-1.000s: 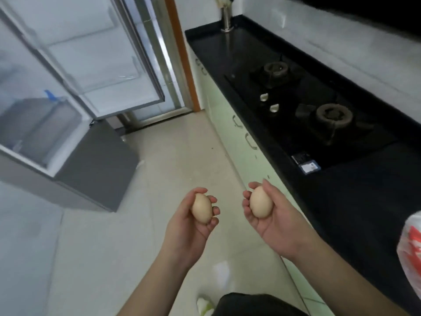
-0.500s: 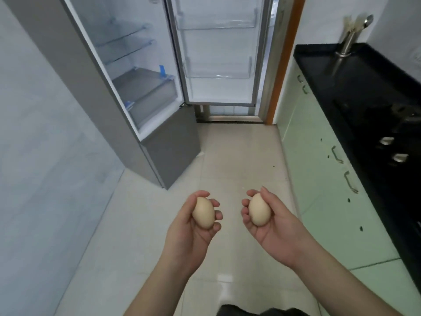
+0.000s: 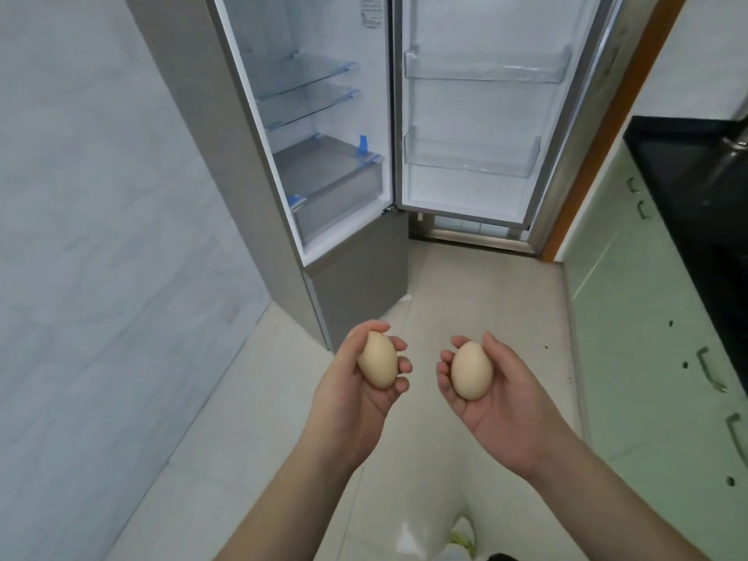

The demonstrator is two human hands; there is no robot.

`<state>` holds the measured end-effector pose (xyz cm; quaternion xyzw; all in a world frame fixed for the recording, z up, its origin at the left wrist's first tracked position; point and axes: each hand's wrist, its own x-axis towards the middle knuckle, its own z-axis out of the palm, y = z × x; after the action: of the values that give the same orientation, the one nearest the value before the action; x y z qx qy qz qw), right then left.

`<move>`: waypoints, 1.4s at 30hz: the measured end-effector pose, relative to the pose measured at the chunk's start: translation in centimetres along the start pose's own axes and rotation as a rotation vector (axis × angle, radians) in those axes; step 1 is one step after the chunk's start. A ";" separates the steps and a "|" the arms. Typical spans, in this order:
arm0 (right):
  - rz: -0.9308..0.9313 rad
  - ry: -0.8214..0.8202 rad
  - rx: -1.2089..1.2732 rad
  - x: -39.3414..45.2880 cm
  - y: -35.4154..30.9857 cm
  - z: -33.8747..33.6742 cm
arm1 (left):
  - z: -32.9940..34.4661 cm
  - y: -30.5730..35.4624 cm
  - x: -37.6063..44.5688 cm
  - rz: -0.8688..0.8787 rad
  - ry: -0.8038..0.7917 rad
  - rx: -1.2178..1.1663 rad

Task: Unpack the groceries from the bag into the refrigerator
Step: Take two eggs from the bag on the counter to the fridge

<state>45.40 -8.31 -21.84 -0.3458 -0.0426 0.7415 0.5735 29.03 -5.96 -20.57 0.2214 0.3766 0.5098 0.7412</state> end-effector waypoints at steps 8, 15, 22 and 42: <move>-0.041 -0.042 0.004 6.7 -10.3 0.0 | 6.1 0.9 9.7 0.019 -0.002 0.043; -0.039 -0.036 -0.026 12.8 -15.5 0.7 | 8.8 0.7 16.3 -0.002 0.017 0.009; -0.023 -0.083 -0.043 21.0 -17.4 5.2 | 8.9 3.8 23.9 0.005 0.001 -0.022; -0.214 0.037 -0.018 38.8 -24.2 15.2 | 11.7 16.8 46.3 -0.025 -0.244 0.062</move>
<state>52.69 39.11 -17.24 -0.3580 -0.0751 0.6692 0.6468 37.37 43.79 -16.75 0.2996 0.3018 0.4578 0.7808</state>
